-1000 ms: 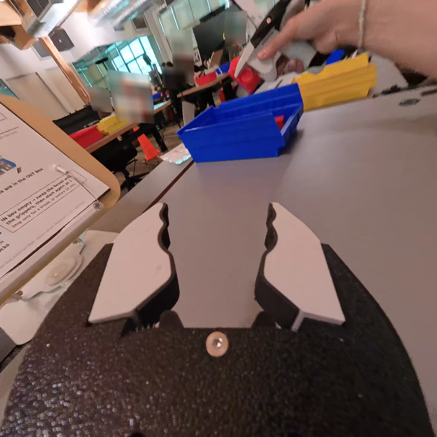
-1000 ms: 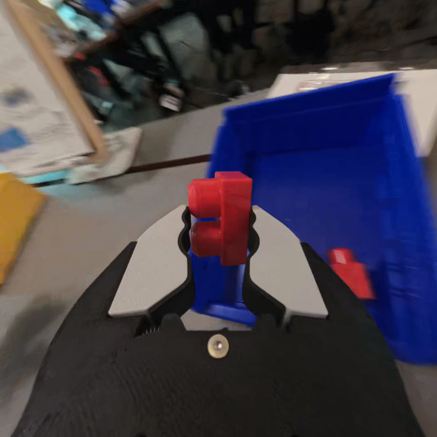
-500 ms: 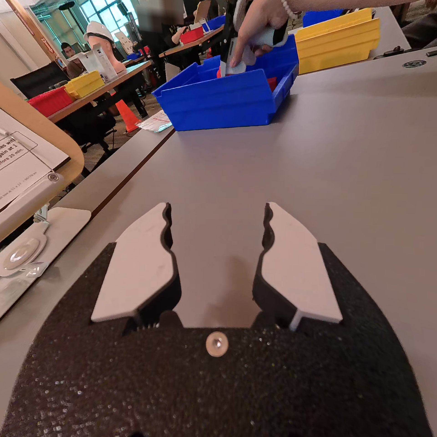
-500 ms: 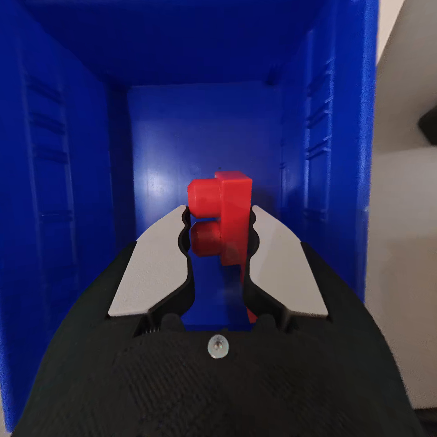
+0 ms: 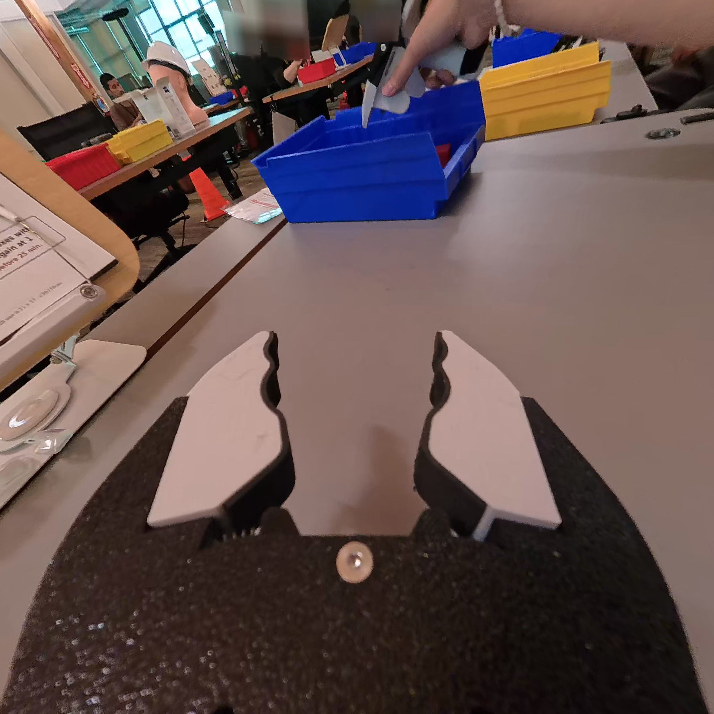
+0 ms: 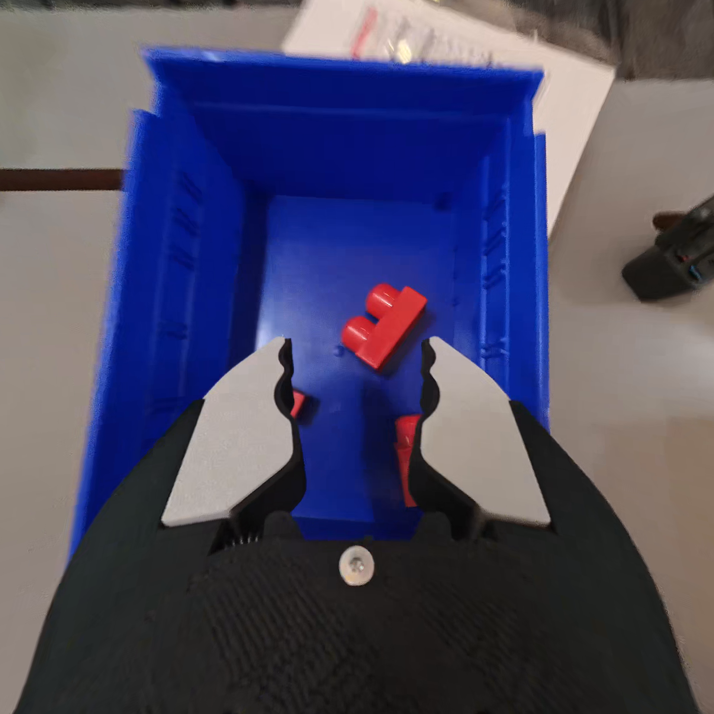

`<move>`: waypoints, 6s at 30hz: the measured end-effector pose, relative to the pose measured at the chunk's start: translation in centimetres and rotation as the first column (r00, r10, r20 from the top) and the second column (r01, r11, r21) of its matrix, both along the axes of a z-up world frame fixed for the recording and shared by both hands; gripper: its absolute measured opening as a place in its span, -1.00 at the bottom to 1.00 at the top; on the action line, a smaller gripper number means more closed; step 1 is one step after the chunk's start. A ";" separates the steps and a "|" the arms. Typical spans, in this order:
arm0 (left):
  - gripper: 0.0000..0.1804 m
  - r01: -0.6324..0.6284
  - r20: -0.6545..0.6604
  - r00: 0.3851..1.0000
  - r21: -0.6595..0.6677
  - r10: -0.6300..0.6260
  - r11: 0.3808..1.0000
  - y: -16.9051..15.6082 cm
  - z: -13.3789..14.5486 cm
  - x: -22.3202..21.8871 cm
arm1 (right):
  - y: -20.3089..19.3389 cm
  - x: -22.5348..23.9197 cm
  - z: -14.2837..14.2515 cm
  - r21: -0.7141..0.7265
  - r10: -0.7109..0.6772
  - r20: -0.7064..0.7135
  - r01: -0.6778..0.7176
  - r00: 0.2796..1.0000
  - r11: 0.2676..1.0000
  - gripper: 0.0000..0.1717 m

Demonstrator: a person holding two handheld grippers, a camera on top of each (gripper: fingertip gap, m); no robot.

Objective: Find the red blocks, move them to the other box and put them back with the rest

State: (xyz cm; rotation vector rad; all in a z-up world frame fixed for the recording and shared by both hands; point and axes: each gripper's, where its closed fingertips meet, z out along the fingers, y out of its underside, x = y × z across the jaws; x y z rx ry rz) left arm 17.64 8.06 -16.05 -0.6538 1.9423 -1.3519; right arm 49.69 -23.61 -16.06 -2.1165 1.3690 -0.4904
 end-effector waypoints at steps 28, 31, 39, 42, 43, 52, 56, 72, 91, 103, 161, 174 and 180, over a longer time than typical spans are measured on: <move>-0.45 0.131 -0.543 0.819 0.489 0.183 0.863 28.6 -3.0 -8.1 | 11.3 -21.7 5.5 0.246 0.230 0.594 -0.446 0.771 0.861 -0.16; -0.48 0.212 -0.623 0.761 0.501 0.179 0.839 29.0 -4.8 -7.6 | 11.9 -22.7 5.3 0.243 0.239 0.597 -0.457 0.766 0.856 -0.17; -0.51 0.302 -0.700 0.685 0.522 0.199 0.797 29.4 -7.2 -6.9 | 13.1 -24.7 4.6 0.219 0.295 0.586 -0.498 0.755 0.839 -0.15; -0.51 0.306 -0.709 0.678 0.514 0.196 0.801 29.1 -7.2 -6.9 | 13.7 -25.1 4.2 0.215 0.317 0.572 -0.511 0.756 0.832 -0.15; -0.52 0.314 -0.715 0.672 0.509 0.191 0.802 29.0 -7.2 -7.0 | 13.9 -25.2 4.0 0.213 0.324 0.570 -0.517 0.755 0.829 -0.15; -0.63 0.332 -0.700 0.660 0.598 0.274 0.730 29.8 -9.1 -7.5 | 15.4 -25.1 3.5 0.230 0.343 0.558 -0.538 0.756 0.811 -0.15; -0.62 0.271 -0.680 0.687 0.568 0.257 0.777 29.9 -8.0 -7.3 | 15.7 -25.2 3.4 0.220 0.355 0.557 -0.545 0.751 0.809 -0.15; -0.63 -0.021 0.080 0.997 0.074 0.015 0.997 15.5 8.9 -6.0 | 21.5 -28.0 6.8 0.625 0.398 0.490 -0.631 0.776 0.460 0.01; -0.63 0.299 0.165 0.948 -0.161 -0.273 0.941 -2.2 4.1 -1.9 | 30.3 -34.4 4.3 0.981 0.835 0.029 -0.178 0.550 0.084 -0.16; -0.63 0.314 0.135 0.945 -0.108 -0.299 0.943 -2.7 2.3 -2.0 | 30.4 -35.3 3.6 0.989 0.882 -0.018 -0.119 0.470 0.084 -0.59; -0.37 -0.706 -0.239 0.697 -0.061 0.676 0.706 29.0 10.1 -1.5 | 7.8 -18.0 5.8 0.090 0.371 0.496 -0.471 0.785 0.878 -0.29; -0.43 -0.131 -0.395 0.827 0.554 0.399 0.822 35.7 -1.5 3.2 | 9.0 -20.8 5.2 0.158 0.292 0.519 -0.426 0.803 0.891 -0.30; -0.48 0.082 -0.450 0.839 0.660 0.306 0.747 37.1 -4.5 6.5 | 8.4 -22.4 5.1 0.134 0.269 0.526 -0.391 0.807 0.910 -0.30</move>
